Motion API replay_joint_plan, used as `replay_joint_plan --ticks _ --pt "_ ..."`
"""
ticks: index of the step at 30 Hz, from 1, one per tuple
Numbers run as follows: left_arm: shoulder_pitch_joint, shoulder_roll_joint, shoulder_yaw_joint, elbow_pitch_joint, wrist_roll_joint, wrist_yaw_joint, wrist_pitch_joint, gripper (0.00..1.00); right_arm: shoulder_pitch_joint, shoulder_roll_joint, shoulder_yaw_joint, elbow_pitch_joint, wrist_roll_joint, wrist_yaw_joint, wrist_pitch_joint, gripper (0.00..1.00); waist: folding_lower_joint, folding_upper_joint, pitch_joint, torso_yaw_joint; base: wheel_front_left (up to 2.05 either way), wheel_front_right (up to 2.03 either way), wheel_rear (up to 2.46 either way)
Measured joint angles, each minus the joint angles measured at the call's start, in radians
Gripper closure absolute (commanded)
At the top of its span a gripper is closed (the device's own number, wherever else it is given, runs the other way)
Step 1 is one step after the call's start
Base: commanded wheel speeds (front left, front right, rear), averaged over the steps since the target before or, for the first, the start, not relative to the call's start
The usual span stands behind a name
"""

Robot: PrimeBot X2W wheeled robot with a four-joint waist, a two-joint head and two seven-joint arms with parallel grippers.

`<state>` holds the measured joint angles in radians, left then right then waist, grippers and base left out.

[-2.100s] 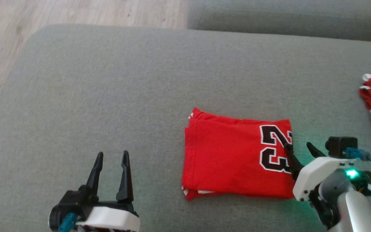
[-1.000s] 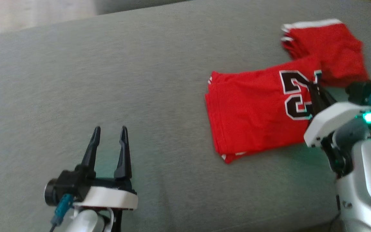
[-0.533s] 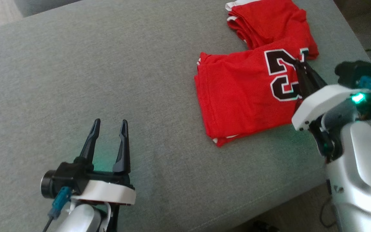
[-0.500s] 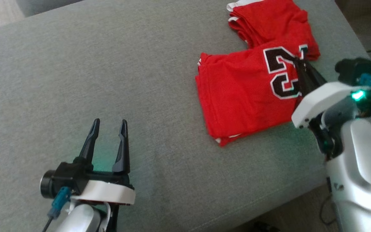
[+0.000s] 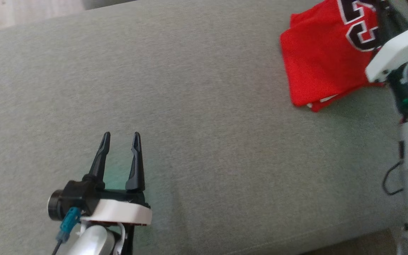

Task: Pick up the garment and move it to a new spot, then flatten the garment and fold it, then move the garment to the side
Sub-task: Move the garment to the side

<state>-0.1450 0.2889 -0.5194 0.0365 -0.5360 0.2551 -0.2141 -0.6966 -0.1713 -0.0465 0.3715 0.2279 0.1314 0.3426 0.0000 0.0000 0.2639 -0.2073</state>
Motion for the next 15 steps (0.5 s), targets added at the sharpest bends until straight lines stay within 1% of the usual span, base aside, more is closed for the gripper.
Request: replay_joint_plan --ticks 5,12,13,15 --pt "0.0 -0.015 -0.001 0.008 -0.001 -0.002 -0.009 0.0 -0.048 -0.08 -0.029 0.038 -0.007 0.0 0.053 1.0 0.0 0.0 0.001 0.058 0.0 0.0 0.0" --pt "-0.017 -0.021 -0.016 0.01 0.001 -0.019 -0.016 0.0 -0.071 -0.239 -0.071 0.068 -0.062 0.0 0.095 1.0 0.0 0.0 0.037 0.129 0.0 0.0 0.0" --pt "-0.028 -0.026 -0.03 0.011 0.007 -0.019 -0.016 0.0 -0.071 -0.278 -0.092 0.077 -0.071 0.0 0.098 1.0 0.0 0.0 0.053 0.147 0.0 0.0 0.0" --pt "-0.037 -0.032 -0.037 0.012 0.012 -0.019 -0.016 0.0 -0.07 -0.298 -0.122 0.092 -0.071 0.0 0.098 1.0 0.0001 0.0 0.069 0.162 0.0 0.0 0.0"
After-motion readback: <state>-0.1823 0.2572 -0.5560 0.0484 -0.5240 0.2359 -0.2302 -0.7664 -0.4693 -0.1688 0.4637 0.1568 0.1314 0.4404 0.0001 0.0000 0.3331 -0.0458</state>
